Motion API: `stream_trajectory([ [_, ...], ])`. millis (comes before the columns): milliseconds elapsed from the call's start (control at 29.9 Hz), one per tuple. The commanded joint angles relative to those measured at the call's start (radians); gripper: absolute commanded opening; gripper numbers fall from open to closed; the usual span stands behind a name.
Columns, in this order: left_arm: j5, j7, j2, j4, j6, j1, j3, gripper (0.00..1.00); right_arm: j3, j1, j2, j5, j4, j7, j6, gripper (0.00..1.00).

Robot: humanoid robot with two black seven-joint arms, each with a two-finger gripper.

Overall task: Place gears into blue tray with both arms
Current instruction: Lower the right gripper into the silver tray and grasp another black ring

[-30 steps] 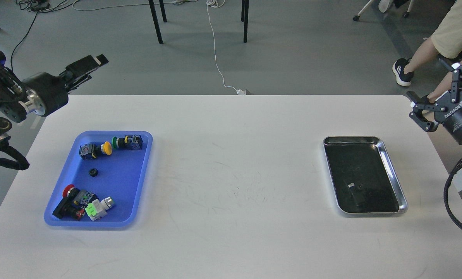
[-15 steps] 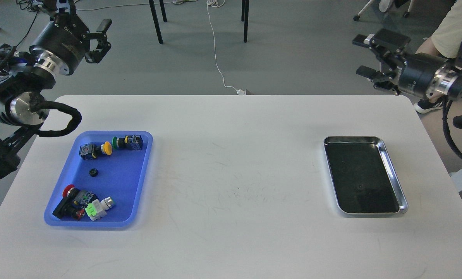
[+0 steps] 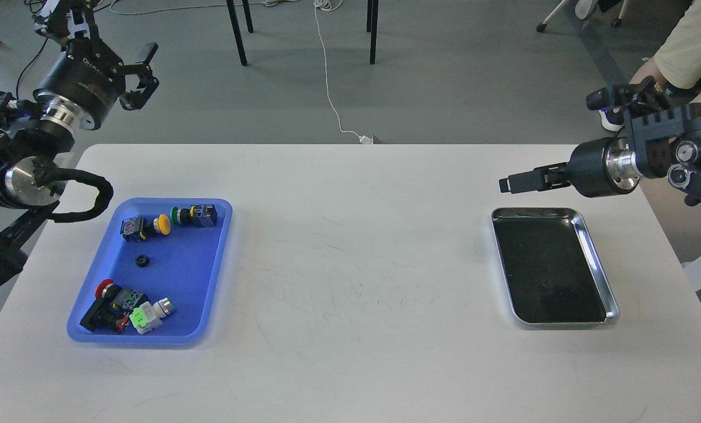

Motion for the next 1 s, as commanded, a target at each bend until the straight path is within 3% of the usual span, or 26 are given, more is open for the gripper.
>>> stream_trajectory([
  [0, 0.001, 0.004, -0.003, -0.001, -0.021, 0.0, -0.002, 0.98, -0.096, 0.009, 0.014, -0.053, 0.002, 0.031, 0.0, 0.98],
  [301, 0.003, 0.002, -0.025, 0.002, -0.02, 0.002, -0.001, 0.98, -0.144, -0.022, 0.016, -0.219, 0.034, 0.054, 0.0, 0.95],
  [602, 0.003, 0.002, -0.026, 0.007, -0.02, 0.011, -0.001, 0.98, -0.152, -0.092, 0.051, -0.225, 0.026, 0.068, 0.0, 0.8],
  [769, 0.004, -0.001, -0.025, 0.008, -0.016, 0.013, -0.001, 0.98, -0.152, -0.112, 0.051, -0.239, 0.012, 0.066, 0.0, 0.78],
  [970, 0.004, -0.001, -0.022, 0.008, -0.013, 0.013, -0.001, 0.98, -0.147, -0.148, 0.059, -0.242, -0.008, 0.065, 0.0, 0.66],
])
